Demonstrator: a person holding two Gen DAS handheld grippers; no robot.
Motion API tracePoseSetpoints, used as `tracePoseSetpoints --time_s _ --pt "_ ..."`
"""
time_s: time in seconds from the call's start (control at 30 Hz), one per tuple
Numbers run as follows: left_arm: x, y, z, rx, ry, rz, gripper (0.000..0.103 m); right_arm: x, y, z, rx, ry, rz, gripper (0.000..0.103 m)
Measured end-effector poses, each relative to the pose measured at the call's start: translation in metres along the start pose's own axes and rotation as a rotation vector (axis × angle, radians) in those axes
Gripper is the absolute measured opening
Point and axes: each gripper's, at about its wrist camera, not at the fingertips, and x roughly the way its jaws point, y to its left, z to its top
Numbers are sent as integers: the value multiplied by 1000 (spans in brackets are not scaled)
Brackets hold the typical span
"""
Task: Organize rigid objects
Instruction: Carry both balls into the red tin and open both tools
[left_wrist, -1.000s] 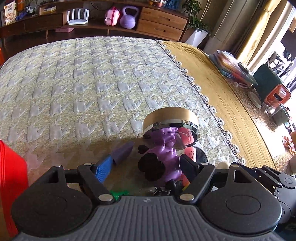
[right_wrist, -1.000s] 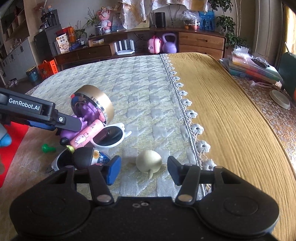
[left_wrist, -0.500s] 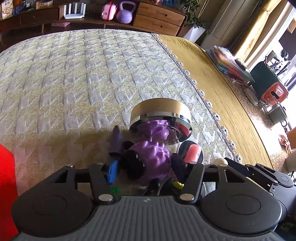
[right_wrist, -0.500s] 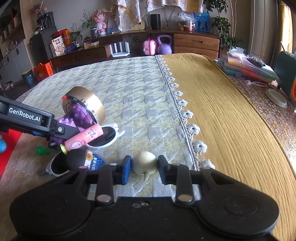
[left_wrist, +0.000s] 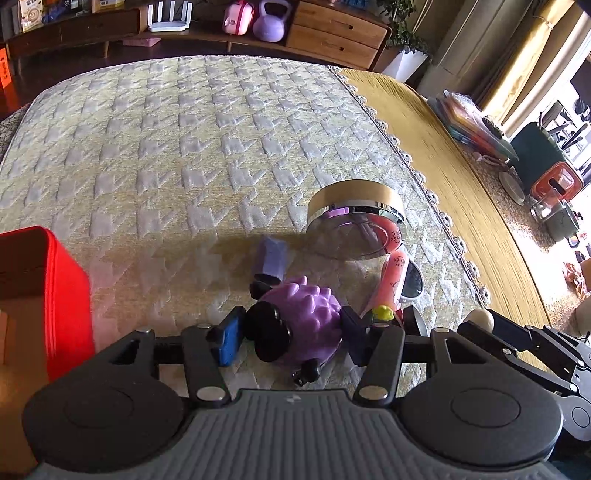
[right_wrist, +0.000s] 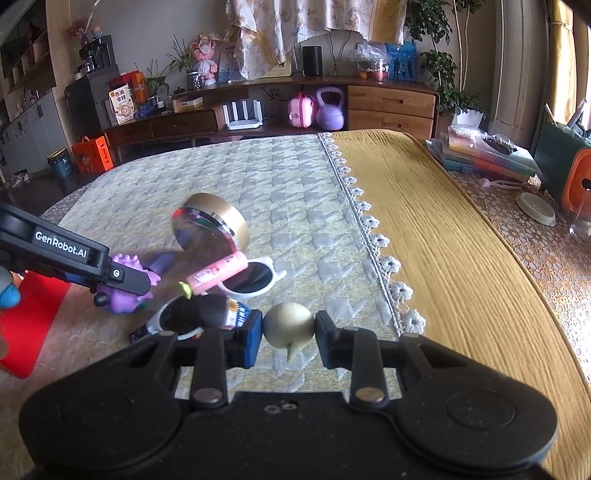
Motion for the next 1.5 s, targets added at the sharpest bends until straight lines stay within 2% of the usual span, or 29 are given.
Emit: tracePoseSetpoints --time_s 0.07,0.4,0.83,1.17,1.5 --pt "-12 4 -4 -3 -5 -17 54 -11 8 1 -4 -15 10 30" --pt "-78 23 -22 6 -34 -10 54 -53 60 13 -48 -66 89 30" --pt "-149 101 -41 -51 -108 55 55 -66 147 24 -134 -90 219 30" --pt "-166 162 -55 -109 -125 112 55 -49 214 26 -230 -58 292 30" --pt "-155 196 -59 -100 -141 168 55 -14 251 19 -275 7 304 30"
